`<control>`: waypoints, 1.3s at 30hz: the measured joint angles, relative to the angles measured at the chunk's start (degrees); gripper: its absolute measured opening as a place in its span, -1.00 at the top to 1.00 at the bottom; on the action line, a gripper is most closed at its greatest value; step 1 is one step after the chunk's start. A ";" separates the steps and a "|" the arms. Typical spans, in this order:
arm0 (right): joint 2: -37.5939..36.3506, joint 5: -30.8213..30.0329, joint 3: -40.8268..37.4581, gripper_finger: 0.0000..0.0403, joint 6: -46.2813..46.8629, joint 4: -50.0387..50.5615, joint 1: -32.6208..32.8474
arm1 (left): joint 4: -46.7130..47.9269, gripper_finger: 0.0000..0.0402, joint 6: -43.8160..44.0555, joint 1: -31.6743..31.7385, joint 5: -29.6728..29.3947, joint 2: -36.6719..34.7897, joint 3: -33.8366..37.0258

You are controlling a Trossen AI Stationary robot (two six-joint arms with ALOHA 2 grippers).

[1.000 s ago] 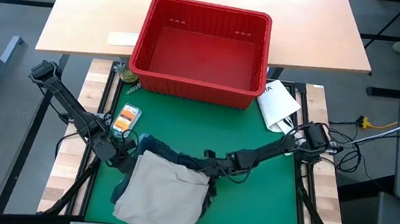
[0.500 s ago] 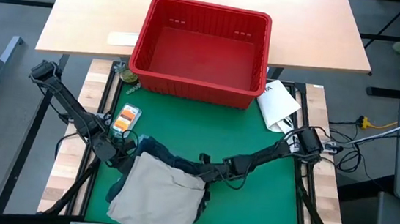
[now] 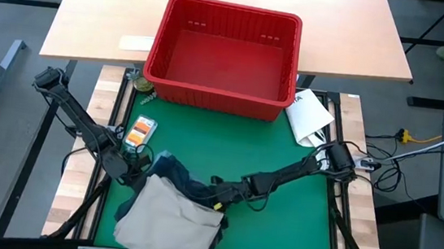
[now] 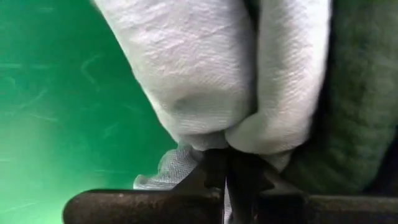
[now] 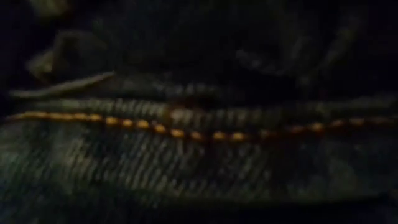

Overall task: Fold Laundry from Bin
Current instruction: Put the stacked of clothes into red bin

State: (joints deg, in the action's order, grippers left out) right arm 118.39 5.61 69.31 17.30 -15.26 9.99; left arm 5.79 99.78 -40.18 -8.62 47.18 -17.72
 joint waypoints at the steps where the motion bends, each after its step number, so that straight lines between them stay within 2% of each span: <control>1: -0.21 0.07 0.38 0.95 -0.03 -0.08 -0.13 | -0.43 1.00 -0.01 0.00 -0.33 -0.31 0.01; 13: -0.70 0.54 4.17 0.95 -3.47 -0.10 -1.01 | -0.63 1.00 0.01 0.00 -3.21 -4.11 0.00; 19: -0.81 -1.72 4.36 0.97 -4.05 9.80 -1.94 | 5.13 1.00 0.75 0.07 -1.08 -4.15 -0.01; 26: -1.01 -6.11 4.55 0.77 -6.45 21.51 -2.20 | 13.35 0.99 -0.17 0.09 -4.34 -4.20 -0.28; 31: -1.07 -5.19 4.58 0.67 -7.11 23.44 -2.65 | 15.78 0.77 -4.96 0.09 -4.97 -4.17 -0.28; 36: -1.07 -4.93 4.45 0.57 -7.20 22.76 -2.64 | 16.14 0.46 -5.47 0.07 -5.67 -4.15 -0.28; 39: -1.04 -4.84 4.41 0.49 -7.20 22.76 -2.59 | 16.32 0.35 -5.93 0.07 -5.83 -4.13 -0.26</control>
State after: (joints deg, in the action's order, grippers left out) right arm 117.35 0.78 73.72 10.11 7.50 7.40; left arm 22.11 93.85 -40.12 -14.45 43.05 -17.98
